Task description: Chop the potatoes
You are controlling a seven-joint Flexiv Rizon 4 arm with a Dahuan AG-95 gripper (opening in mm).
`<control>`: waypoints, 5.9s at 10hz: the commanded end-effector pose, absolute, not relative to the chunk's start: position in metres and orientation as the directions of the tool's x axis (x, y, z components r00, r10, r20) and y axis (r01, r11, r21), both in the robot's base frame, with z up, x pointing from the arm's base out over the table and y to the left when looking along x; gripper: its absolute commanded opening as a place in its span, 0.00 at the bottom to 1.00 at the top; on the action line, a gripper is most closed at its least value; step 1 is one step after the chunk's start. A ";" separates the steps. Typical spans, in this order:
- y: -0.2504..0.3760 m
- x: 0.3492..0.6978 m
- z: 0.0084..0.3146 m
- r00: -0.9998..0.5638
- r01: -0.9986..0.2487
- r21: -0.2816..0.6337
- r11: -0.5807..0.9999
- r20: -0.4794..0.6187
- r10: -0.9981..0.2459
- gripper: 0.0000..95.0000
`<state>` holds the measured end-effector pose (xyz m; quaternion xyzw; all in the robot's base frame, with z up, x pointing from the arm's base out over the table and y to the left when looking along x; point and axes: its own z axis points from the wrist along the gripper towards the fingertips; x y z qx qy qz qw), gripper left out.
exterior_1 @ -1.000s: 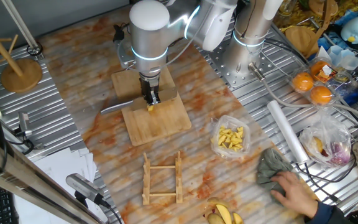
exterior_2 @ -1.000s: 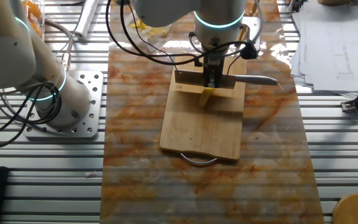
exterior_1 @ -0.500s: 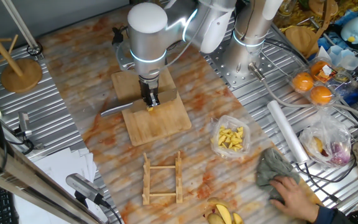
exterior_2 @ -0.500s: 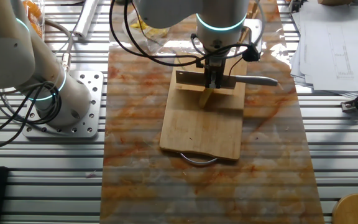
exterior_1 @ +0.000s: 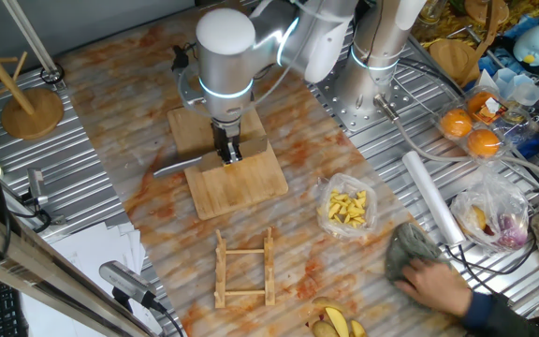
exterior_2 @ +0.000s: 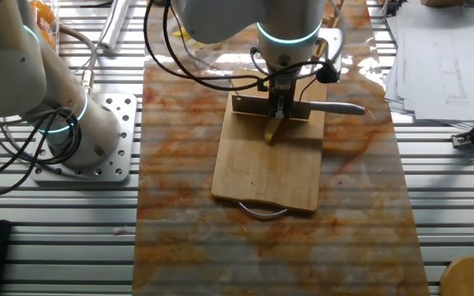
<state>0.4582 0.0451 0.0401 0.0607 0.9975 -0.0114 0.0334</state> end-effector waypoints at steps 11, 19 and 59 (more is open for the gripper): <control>0.035 0.461 0.057 -0.990 0.126 0.013 0.992 -0.056 0.126 0.00; 0.037 0.461 0.043 -0.991 0.120 0.006 0.993 -0.060 0.120 0.00; 0.028 0.453 0.062 -0.991 0.111 0.080 0.991 -0.070 0.117 0.00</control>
